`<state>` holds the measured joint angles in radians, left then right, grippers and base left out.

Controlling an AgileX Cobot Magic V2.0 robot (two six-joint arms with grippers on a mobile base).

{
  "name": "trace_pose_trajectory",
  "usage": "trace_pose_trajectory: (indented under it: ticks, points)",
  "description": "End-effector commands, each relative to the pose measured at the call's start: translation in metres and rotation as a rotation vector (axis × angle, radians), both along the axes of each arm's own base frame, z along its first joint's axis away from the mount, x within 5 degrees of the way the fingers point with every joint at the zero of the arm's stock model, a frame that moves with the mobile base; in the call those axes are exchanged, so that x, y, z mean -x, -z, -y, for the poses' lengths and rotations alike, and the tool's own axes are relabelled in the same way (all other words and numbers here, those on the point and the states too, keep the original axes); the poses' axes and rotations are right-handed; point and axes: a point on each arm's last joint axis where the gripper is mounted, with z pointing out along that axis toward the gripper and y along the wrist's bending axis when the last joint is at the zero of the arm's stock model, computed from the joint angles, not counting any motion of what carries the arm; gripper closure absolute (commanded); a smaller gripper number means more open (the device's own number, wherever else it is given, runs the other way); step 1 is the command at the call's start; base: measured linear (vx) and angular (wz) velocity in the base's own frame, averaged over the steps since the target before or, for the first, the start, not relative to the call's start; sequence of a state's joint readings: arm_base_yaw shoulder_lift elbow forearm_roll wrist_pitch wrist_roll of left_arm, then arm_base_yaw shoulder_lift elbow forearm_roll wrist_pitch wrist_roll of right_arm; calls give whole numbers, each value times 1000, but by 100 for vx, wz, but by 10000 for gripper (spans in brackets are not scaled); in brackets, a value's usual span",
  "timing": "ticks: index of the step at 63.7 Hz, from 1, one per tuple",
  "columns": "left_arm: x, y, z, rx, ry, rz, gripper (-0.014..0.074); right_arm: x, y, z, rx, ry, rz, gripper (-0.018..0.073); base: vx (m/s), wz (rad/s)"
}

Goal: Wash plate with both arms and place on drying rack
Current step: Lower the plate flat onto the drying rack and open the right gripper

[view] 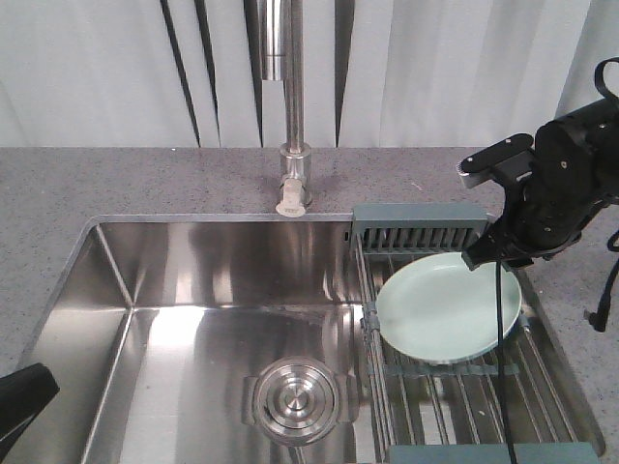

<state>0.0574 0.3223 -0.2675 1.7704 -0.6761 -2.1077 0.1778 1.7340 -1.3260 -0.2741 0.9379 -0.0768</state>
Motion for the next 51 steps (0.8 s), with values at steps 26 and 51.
trace_pose_trajectory:
  ticks: [26,51]
  points:
    - [-1,-8,-1,25,-10,15,603,51,-114,2,-160,-36,372,426,0,0]
    - [-2,-13,-1,86,-17,22,603,199,-211,-2,-453,-260,614,568,0,0]
